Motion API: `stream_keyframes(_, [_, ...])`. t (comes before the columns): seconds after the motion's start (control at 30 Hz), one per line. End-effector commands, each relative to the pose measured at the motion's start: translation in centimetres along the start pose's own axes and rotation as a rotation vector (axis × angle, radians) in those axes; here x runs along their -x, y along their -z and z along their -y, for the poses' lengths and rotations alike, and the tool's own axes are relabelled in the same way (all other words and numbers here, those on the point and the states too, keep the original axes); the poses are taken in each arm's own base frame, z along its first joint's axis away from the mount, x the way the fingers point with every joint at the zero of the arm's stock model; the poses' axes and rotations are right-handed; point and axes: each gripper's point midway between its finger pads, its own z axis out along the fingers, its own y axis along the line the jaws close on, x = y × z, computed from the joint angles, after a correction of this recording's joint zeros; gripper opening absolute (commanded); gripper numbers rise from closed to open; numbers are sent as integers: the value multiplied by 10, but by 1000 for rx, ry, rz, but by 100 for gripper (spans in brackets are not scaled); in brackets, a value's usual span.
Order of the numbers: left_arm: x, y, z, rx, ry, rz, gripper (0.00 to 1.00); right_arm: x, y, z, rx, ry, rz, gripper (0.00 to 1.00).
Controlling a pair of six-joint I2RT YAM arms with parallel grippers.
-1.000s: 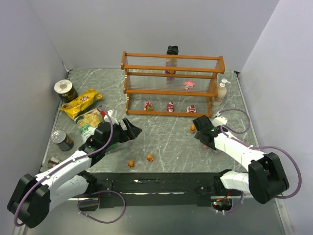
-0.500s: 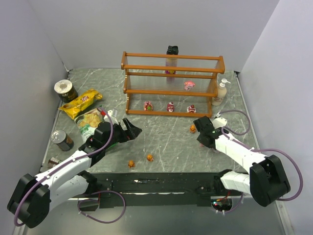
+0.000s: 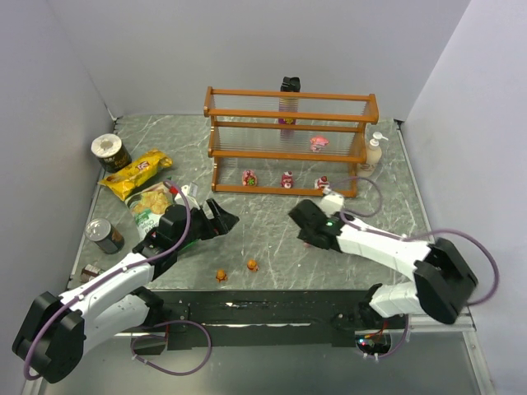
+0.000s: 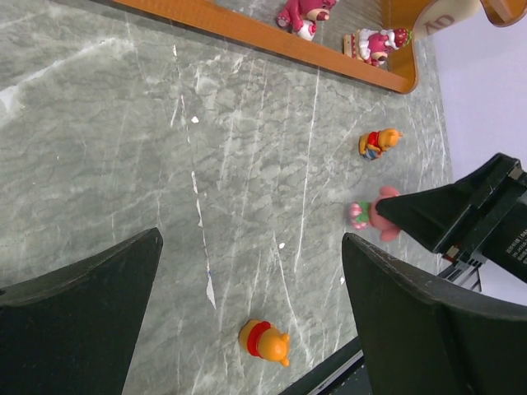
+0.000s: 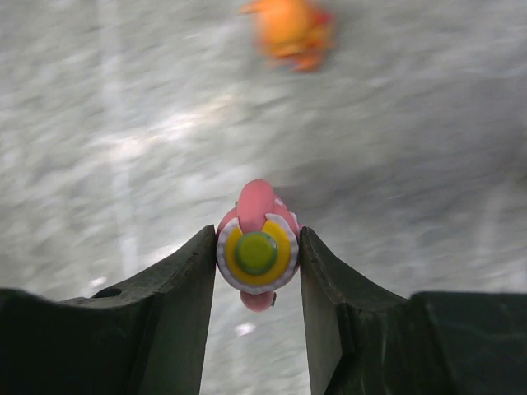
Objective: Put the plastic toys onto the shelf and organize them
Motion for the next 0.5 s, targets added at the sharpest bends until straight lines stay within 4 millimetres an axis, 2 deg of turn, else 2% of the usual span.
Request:
stream_keyframes(0.0, [8, 0, 2, -7, 7, 35, 96, 6, 4, -41, 1, -20, 42, 20])
stream_keyframes(0.03, [9, 1, 2, -5, 7, 38, 96, 11, 9, -56, 19, -16, 58, 20])
stream_keyframes(0.07, [9, 1, 1, 0, 8, 41, 96, 5, 2, -61, 0, 6, 51, 20])
stream_keyframes(0.1, [9, 1, 0, 3, 8, 42, 96, 11, 3, -74, 13, -1, 56, 20])
stream_keyframes(0.2, [9, 0, -1, 11, 8, 43, 96, 7, -5, -91, 16, 30, 47, 22])
stream_keyframes(0.47, [8, -2, -3, 16, 7, 36, 96, 0, -17, -108, 17, 104, 33, 29])
